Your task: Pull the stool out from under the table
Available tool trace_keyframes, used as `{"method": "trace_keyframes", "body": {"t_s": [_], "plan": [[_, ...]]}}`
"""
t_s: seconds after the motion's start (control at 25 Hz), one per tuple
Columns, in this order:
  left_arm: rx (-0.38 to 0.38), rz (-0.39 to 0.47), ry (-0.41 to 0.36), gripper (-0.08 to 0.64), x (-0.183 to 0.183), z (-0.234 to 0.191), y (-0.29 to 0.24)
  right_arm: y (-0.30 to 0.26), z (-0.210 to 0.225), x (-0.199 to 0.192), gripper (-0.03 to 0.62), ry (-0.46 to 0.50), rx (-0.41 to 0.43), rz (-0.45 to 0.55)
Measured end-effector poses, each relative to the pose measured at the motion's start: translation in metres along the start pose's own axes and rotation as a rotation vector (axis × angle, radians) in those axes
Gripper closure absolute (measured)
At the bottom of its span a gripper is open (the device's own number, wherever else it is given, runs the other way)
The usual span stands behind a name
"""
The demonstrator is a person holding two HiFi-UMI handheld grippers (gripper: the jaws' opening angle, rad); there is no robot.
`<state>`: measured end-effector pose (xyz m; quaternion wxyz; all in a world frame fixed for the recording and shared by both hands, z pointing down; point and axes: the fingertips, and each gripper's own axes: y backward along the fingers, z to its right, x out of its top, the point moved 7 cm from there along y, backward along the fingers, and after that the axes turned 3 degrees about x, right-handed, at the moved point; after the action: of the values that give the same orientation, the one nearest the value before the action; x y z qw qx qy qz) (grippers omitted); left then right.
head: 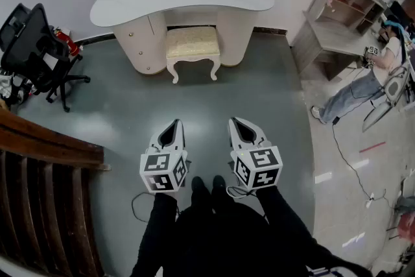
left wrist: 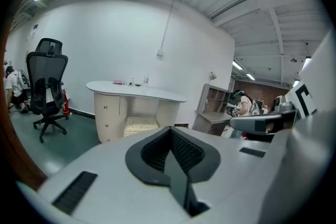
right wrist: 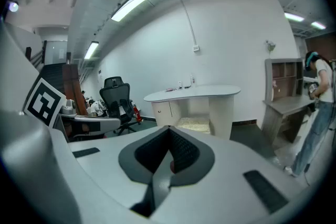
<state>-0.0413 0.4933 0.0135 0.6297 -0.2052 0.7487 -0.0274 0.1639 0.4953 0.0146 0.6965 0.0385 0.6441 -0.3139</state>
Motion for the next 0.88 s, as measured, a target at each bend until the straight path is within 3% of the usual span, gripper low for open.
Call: {"method": "trace_keyframes", "body": {"t_s": [0.56,0.88], "plan": [[-0.007,-0.015,0.010,0.552,-0.006,-0.019,0.001,-0.012,-0.009,-0.007,0.589,0.014,-0.017,-0.032],[-0.002,-0.020,0.020,0.552,-0.010,-0.044,-0.001,-0.025,-0.010,-0.015,0.589,0.014,-0.095,-0.053]]}}
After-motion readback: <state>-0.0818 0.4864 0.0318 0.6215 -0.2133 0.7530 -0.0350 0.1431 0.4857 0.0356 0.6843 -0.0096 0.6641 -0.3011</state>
